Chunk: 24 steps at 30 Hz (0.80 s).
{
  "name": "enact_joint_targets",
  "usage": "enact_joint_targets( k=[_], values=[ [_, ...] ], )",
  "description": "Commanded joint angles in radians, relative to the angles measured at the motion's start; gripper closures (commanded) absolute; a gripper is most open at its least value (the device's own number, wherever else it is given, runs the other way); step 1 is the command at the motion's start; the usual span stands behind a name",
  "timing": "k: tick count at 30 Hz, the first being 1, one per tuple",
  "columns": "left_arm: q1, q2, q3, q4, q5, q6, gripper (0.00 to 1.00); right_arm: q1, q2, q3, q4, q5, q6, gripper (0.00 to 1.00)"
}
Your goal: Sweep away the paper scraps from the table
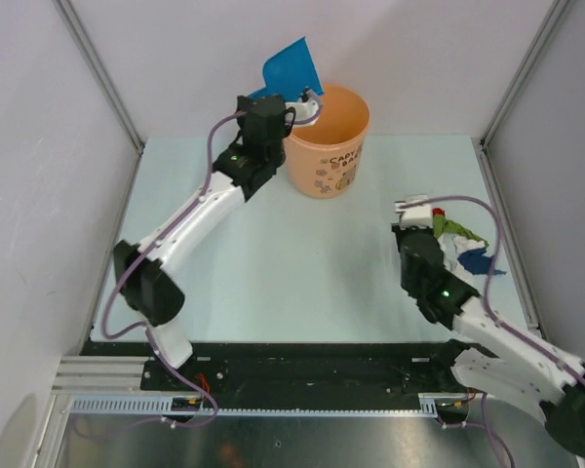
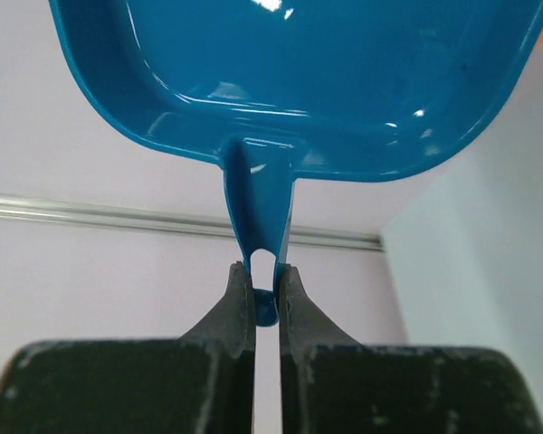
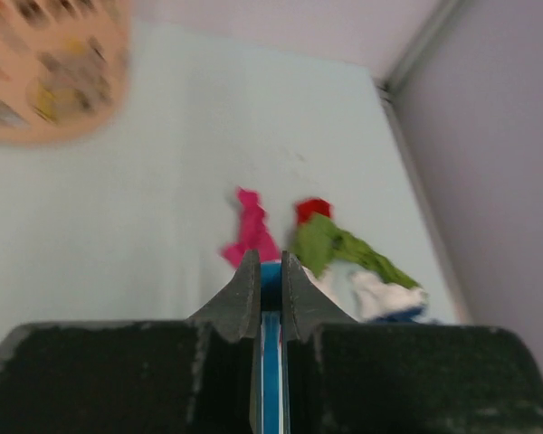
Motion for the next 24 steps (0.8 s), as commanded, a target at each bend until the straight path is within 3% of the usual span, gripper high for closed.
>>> enact_joint_targets(
  k=[1, 6, 9, 12, 20, 24],
  values=[
    [0.025, -0.147, -0.061, -0.494, 0.353, -0.484, 1.00, -0.028, 0.189, 0.003, 0.132, 0.190, -0.259, 1.00],
    [0.033, -0.335, -0.360, -0.646, 0.616, -0.601, 1.00, -0.074, 0.273, 0.005, 0.115, 0.070, -0.198, 1.00],
    [0.034, -0.400, -0.518, -0.686, 0.692, -0.613, 1.00, -0.111, 0.308, 0.002, 0.089, 0.007, -0.188, 1.00],
    [0.036, -0.425, -0.668, -0.686, 0.713, -0.598, 1.00, -0.155, 0.336, -0.035, 0.179, -0.167, -0.228, 1.00],
    [0.039, -0.344, -0.818, -0.686, 0.764, -0.596, 1.00, -0.194, 0.445, -0.040, 0.262, -0.249, -0.247, 1.00],
    [0.039, -0.299, -0.831, -0.686, 0.779, -0.596, 1.00, -0.148, 0.444, -0.040, 0.227, -0.385, -0.261, 1.00]
  ],
)
